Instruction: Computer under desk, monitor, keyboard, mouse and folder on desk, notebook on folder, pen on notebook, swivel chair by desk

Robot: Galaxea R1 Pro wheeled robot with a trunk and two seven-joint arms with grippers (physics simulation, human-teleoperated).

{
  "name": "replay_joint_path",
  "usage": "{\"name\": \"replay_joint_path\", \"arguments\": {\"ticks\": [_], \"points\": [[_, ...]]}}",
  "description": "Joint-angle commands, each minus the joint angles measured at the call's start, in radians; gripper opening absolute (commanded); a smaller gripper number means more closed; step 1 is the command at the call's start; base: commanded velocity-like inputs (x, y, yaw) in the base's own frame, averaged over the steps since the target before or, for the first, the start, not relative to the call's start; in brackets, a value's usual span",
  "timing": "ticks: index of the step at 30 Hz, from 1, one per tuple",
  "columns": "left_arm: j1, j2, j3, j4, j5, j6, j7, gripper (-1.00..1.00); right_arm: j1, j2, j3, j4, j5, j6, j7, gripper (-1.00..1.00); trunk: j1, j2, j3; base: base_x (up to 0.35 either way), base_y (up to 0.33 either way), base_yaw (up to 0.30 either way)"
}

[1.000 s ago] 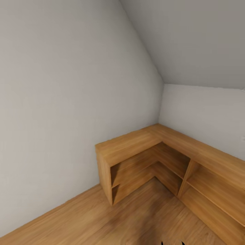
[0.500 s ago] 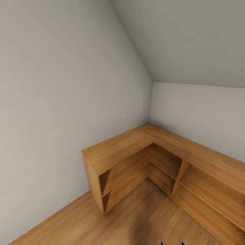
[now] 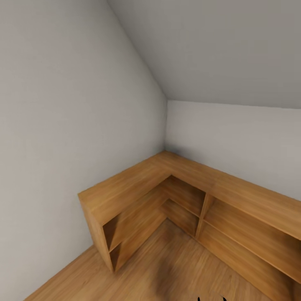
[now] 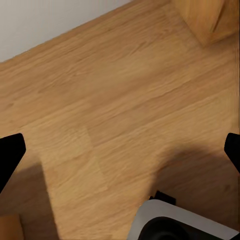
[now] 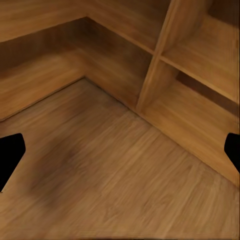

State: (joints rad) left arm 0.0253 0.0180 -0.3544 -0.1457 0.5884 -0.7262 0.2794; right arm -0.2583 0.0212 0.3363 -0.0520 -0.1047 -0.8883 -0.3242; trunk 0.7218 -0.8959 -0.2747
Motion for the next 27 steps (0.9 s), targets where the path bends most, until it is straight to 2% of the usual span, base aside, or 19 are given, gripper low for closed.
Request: {"name": "replay_joint_path", "arguments": {"ticks": [1,27], "points": [[0.001,0.001,-0.009,-0.003,0.002,0.0,0.009,1.0,-0.001,0.0,0.009,0.001,-0.01,-0.003,-0.001,1.0,0.0,-0.001,-0.001,0.062,0.0,-0.295],[0.001,0.001,-0.009,-0.003,0.004,0.001,0.009,1.0,-0.001,0.0,0.01,0.001,-0.01,-0.003,-0.007,1.0,0.0,-0.001,-0.001,0.282,0.0,-0.293]]}}
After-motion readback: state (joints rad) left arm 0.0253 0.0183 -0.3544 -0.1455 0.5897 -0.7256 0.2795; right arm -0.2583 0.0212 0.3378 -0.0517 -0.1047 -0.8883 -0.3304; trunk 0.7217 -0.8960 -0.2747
